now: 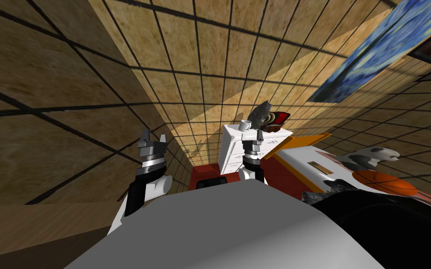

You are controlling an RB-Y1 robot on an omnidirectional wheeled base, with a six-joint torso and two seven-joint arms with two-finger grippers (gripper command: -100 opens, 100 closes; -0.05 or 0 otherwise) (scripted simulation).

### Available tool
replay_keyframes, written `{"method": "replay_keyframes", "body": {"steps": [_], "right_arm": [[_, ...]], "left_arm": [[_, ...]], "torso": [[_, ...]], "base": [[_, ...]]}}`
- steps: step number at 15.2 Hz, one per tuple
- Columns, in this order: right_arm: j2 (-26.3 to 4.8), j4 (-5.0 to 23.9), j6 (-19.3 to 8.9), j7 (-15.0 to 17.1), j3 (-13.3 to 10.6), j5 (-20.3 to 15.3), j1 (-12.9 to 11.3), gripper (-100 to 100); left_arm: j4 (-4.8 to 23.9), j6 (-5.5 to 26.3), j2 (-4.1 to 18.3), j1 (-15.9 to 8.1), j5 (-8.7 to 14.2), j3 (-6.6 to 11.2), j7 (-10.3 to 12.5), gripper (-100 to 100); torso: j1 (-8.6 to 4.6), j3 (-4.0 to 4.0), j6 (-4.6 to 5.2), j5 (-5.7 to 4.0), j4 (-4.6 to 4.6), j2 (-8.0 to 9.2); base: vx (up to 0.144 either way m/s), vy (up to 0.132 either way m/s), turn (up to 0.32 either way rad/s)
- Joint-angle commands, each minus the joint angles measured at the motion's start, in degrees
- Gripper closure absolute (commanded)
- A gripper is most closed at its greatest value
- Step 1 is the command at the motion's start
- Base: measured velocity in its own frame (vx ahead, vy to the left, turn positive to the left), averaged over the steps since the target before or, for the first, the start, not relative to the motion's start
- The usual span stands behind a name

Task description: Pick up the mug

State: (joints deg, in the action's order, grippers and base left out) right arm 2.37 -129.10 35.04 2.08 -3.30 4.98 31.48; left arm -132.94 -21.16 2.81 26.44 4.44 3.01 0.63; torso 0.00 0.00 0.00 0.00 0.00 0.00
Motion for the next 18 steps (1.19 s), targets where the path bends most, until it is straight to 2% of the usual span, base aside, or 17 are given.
{"method": "replay_keyframes", "body": {"steps": [1, 9, 10, 11, 13, 14, 16, 17, 18], "right_arm": [[-2.35, 0.44, 0.41, -0.32, -0.46, -0.19, -0.34, -100], [-12.16, 3.08, 2.73, -2.33, -3.07, -1.27, -2.31, -100], [-12.5, 3.08, 2.73, -2.33, -3.07, -1.27, -2.31, -100], [-14.41, 4.07, 3.57, -3.11, -3.99, -1.66, -3.04, -100], [-15.94, 4.07, 3.57, -3.11, -3.99, -1.66, -3.04, -100], [-17.85, 5.2, 4.49, -3.99, -5.01, -2.09, -3.85, -100], [-19.75, 5.2, 4.49, -3.99, -5.01, -2.09, -3.85, -100], [-21.37, 6.45, 5.46, -4.96, -6.12, -2.55, -4.74, -100], [-22.7, 6.45, 5.46, -4.96, -6.12, -2.55, -4.74, -100]], "left_arm": [[0.0, 0.0, 0.0, 0.0, 0.0, 0.0, 0.0, 0], [0.0, 0.0, 0.0, -0.01, 0.0, 0.0, 0.0, 0], [0.0, 0.0, 0.0, -0.01, 0.0, 0.0, 0.0, 0], [0.0, 0.0, 0.0, -0.01, 0.0, 0.0, 0.0, 0], [0.0, 0.0, 0.0, -0.01, 0.0, 0.0, 0.0, 0], [0.0, 0.0, 0.0, -0.01, 0.0, 0.0, 0.0, 0], [0.0, 0.0, 0.0, -0.01, 0.0, 0.0, 0.0, 0], [0.0, 0.0, 0.0, -0.01, 0.0, 0.0, 0.0, 0], [0.0, 0.0, 0.0, -0.01, 0.0, 0.0, 0.0, 0]], "torso": [[0.0, 0.0, 0.0, 0.0, 0.0, 0.0], [-0.17, 0.23, 0.0, -0.04, 0.09, 0.4], [-0.15, 0.22, 0.0, -0.03, 0.09, 0.38], [-0.12, 0.18, 0.0, -0.03, 0.07, 0.31], [-0.12, 0.16, 0.0, -0.03, 0.06, 0.27], [-0.1, 0.14, 0.0, -0.02, 0.05, 0.23], [-0.09, 0.14, 0.0, -0.02, 0.05, 0.24], [-0.08, 0.13, 0.0, -0.02, 0.05, 0.23], [-0.07, 0.13, -0.01, -0.02, 0.05, 0.24]], "base": [[-0.021, -0.01, -0.018], [-0.082, -0.029, -0.011], [-0.051, -0.014, 0.002], [-0.053, -0.018, 0.002], [-0.05, -0.017, 0.006], [-0.047, -0.011, 0.01], [-0.054, -0.013, 0.01], [-0.058, -0.005, 0.022], [-0.059, -0.006, 0.024]]}}
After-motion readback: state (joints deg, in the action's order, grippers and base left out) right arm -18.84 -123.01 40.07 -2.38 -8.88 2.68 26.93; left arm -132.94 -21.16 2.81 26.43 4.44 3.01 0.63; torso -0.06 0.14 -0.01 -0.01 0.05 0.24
